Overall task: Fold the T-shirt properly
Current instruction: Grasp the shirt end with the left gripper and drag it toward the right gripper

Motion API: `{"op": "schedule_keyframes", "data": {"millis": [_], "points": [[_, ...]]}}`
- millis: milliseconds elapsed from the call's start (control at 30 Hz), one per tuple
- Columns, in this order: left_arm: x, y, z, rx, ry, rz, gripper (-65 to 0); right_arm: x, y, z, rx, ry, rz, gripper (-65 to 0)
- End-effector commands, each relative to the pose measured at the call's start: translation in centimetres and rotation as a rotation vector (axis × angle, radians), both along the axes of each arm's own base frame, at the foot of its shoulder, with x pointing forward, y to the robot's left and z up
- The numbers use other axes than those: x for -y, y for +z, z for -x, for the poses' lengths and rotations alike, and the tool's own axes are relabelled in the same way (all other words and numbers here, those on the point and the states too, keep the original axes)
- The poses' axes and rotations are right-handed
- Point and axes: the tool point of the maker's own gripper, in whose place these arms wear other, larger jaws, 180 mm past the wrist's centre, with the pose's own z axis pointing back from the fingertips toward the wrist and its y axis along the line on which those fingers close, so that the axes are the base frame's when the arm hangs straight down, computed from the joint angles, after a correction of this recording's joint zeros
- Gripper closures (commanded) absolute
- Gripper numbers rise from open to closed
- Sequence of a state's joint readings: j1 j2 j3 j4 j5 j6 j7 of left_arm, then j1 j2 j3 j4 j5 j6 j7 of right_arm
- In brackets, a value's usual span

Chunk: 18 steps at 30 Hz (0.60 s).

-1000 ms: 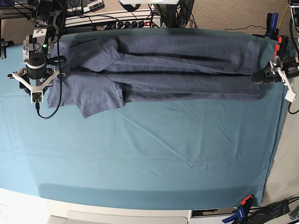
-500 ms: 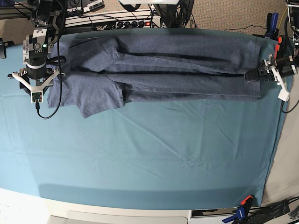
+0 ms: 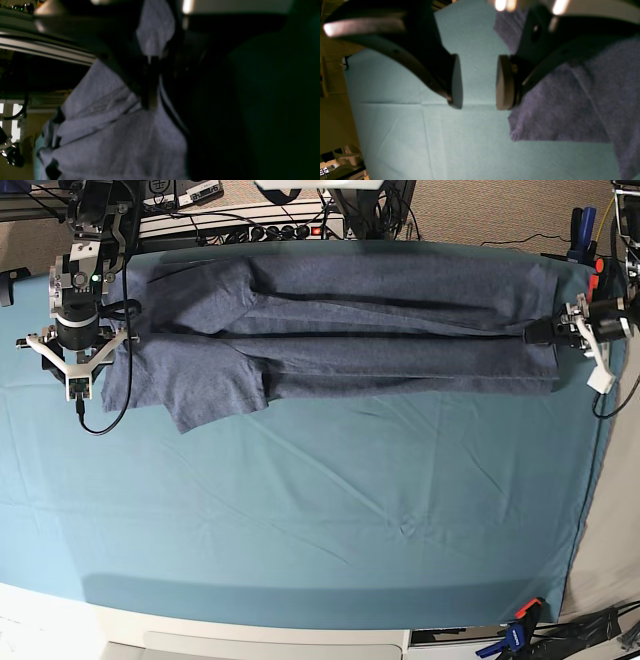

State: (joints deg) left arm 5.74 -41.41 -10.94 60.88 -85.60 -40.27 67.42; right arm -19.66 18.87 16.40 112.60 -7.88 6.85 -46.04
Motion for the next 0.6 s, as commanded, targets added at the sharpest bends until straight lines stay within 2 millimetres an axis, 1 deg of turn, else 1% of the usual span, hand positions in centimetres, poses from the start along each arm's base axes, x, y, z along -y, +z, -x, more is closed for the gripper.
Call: {"op": "schedule_keyframes", "data": {"millis": [0, 100, 300, 400, 567], "points": [[-0.3, 0.3, 0.3, -0.012, -0.045, -0.033, 0.0, 0.3, 1.6, -0.6, 0.051, 0.006, 0.029, -23.5], [0.8, 1.5, -0.2, 0.031, -0.106, -0.042, 0.0, 0.3, 1.6, -0.6, 0.051, 0.006, 0.028, -23.5], [3.6, 5.0, -1.8, 0.173, -0.221, -0.056, 0.0, 0.3, 1.6, -0.6, 0.051, 0.006, 0.029, -23.5], [5.6, 6.6, -2.3, 0.246, -0.270, -0.047, 0.0, 0.3, 1.6, -0.6, 0.051, 0.006, 0.028, -23.5], [9.1, 8.6, -2.4, 0.347, -0.311, 0.007, 0.0, 0.3, 1.6, -0.6, 0.051, 0.006, 0.029, -23.5]]}}
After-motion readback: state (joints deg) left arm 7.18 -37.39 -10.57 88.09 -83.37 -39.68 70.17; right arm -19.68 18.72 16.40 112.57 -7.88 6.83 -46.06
